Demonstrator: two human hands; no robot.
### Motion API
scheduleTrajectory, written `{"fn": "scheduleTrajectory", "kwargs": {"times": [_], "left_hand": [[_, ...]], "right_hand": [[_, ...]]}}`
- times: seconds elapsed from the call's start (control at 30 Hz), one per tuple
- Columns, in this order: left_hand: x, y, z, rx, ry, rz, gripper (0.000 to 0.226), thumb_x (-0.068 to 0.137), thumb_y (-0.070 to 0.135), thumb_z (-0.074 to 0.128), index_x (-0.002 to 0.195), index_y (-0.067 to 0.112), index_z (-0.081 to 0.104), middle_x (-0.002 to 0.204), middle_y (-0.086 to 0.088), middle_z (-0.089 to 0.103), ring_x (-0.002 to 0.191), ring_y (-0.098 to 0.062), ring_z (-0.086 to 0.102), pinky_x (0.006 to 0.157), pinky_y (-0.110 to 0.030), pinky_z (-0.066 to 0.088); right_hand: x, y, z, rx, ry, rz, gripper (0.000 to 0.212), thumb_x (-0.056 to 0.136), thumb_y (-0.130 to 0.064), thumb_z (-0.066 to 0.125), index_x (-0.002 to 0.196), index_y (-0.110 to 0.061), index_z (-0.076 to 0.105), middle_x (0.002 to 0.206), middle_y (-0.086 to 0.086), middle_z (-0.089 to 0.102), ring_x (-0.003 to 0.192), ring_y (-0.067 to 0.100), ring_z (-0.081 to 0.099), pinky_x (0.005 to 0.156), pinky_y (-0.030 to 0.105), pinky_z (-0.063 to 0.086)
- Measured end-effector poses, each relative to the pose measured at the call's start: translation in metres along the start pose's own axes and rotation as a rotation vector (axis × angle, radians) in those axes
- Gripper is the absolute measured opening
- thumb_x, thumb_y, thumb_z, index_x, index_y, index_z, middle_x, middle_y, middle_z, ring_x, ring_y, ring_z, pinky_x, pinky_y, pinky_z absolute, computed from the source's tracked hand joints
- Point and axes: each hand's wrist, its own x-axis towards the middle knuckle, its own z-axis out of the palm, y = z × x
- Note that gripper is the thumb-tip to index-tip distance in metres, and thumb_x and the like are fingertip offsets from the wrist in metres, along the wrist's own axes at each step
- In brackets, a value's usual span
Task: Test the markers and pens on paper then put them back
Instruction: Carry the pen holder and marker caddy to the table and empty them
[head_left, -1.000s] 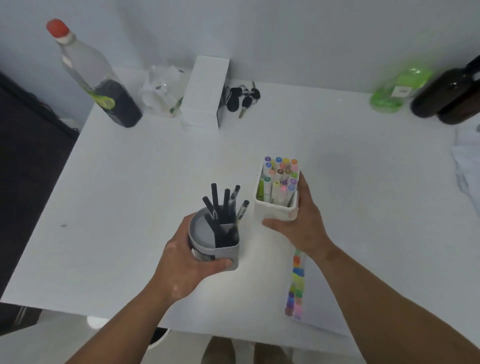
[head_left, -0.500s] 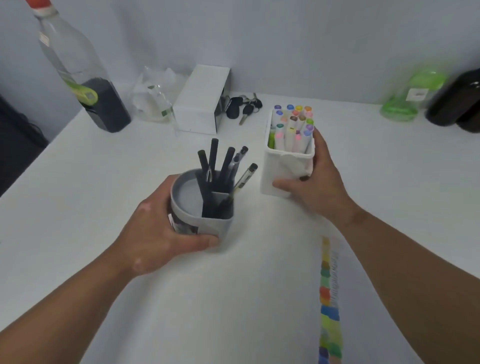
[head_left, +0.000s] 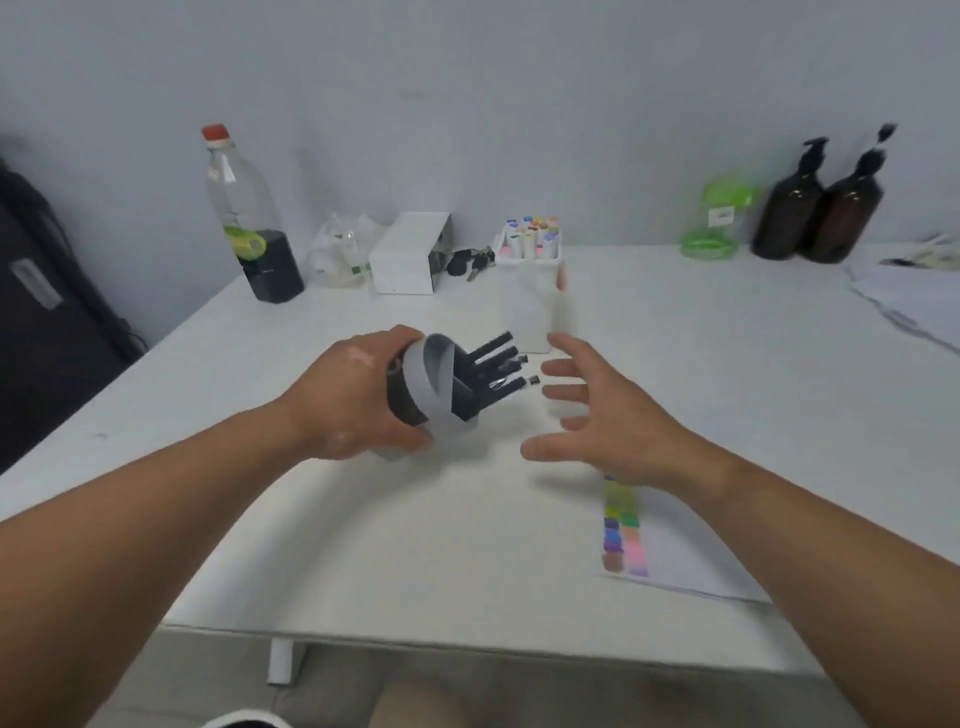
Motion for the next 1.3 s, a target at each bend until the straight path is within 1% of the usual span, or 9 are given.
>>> {"fn": "scheduleTrajectory", "kwargs": {"times": [0.13, 0.3, 0.4, 0.5, 0.7, 0.83, 1.0, 1.13, 1.3], "left_hand": [[-0.008, 0.026, -0.016, 0.422, -0.029, 0.206, 0.08, 0.059, 0.044, 0.083, 0.129, 0.033, 0.046, 0.111, 0.009, 0.058, 0.102, -0.019, 0.048, 0.081, -0.04, 0.051], [-0.003, 0.057, -0.012, 0.886, -0.018, 0.46, 0.062, 0.077, 0.031, 0.066, 0.133, 0.029, 0.04, 0.119, 0.008, 0.052, 0.111, -0.021, 0.047, 0.086, -0.036, 0.044], [0.002, 0.067, -0.01, 1.007, -0.003, 0.548, 0.056, 0.084, 0.024, 0.062, 0.135, 0.025, 0.038, 0.122, 0.005, 0.051, 0.114, -0.023, 0.046, 0.091, -0.037, 0.042], [0.008, 0.07, -0.019, 1.054, 0.052, 0.63, 0.051, 0.085, 0.019, 0.061, 0.132, 0.021, 0.043, 0.12, 0.0, 0.053, 0.112, -0.027, 0.048, 0.091, -0.04, 0.042], [0.012, 0.035, -0.049, 1.042, 0.164, 0.583, 0.05, 0.082, 0.018, 0.065, 0.129, 0.021, 0.049, 0.119, -0.001, 0.057, 0.112, -0.029, 0.051, 0.092, -0.042, 0.042], [0.008, 0.0, -0.058, 0.79, 0.223, 0.185, 0.078, 0.06, 0.035, 0.084, 0.129, 0.027, 0.049, 0.118, 0.001, 0.063, 0.107, -0.029, 0.057, 0.09, -0.045, 0.046], [0.016, -0.035, -0.021, -0.155, 0.342, -0.345, 0.079, 0.051, 0.043, 0.094, 0.116, 0.035, 0.05, 0.094, 0.017, 0.061, 0.085, -0.009, 0.059, 0.063, -0.021, 0.046], [0.04, -0.059, 0.018, -0.637, 0.427, -0.48, 0.091, 0.039, 0.05, 0.093, 0.119, 0.033, 0.054, 0.107, 0.008, 0.066, 0.099, -0.016, 0.064, 0.07, -0.035, 0.06], [0.081, -0.081, 0.049, -0.73, 0.482, -0.503, 0.095, 0.035, 0.056, 0.093, 0.119, 0.038, 0.052, 0.109, 0.011, 0.066, 0.102, -0.015, 0.065, 0.085, -0.041, 0.06]], "right_hand": [[-0.021, -0.01, 0.034, -0.158, 0.058, -0.014, 0.128, 0.058, -0.047, 0.094, 0.158, -0.042, 0.015, 0.153, -0.011, 0.04, 0.133, 0.008, 0.047, 0.106, 0.027, 0.042], [-0.027, -0.009, 0.058, -0.366, 0.161, -0.052, 0.111, 0.066, -0.053, 0.081, 0.157, -0.033, 0.019, 0.147, -0.007, 0.04, 0.134, 0.016, 0.044, 0.104, 0.036, 0.045], [-0.027, -0.009, 0.067, -0.454, 0.175, -0.077, 0.096, 0.064, -0.059, 0.075, 0.145, -0.029, 0.033, 0.123, -0.005, 0.052, 0.115, 0.022, 0.055, 0.094, 0.042, 0.049], [-0.02, -0.005, 0.071, -0.516, 0.226, -0.048, 0.098, 0.07, -0.062, 0.07, 0.15, -0.022, 0.029, 0.124, 0.0, 0.056, 0.114, 0.026, 0.055, 0.096, 0.044, 0.047], [-0.012, 0.008, 0.074, -0.641, 0.268, -0.059, 0.066, 0.081, -0.058, 0.06, 0.134, -0.022, 0.041, 0.115, 0.004, 0.062, 0.107, 0.031, 0.057, 0.088, 0.044, 0.047], [-0.008, 0.01, 0.075, -0.775, 0.214, -0.08, 0.065, 0.085, -0.068, 0.05, 0.131, -0.022, 0.047, 0.119, 0.003, 0.061, 0.11, 0.028, 0.053, 0.09, 0.043, 0.043], [0.003, 0.012, 0.069, -0.864, 0.119, -0.117, 0.067, 0.084, -0.076, 0.037, 0.128, -0.026, 0.05, 0.123, -0.003, 0.058, 0.112, 0.024, 0.049, 0.093, 0.042, 0.039], [0.016, 0.016, 0.06, -0.86, 0.049, -0.185, 0.071, 0.082, -0.078, 0.032, 0.132, -0.031, 0.051, 0.128, -0.01, 0.056, 0.118, 0.019, 0.047, 0.101, 0.039, 0.038], [0.043, 0.018, 0.049, -0.812, -0.029, -0.265, 0.071, 0.082, -0.078, 0.038, 0.137, -0.036, 0.052, 0.132, -0.018, 0.057, 0.122, 0.009, 0.046, 0.104, 0.03, 0.036]]}}
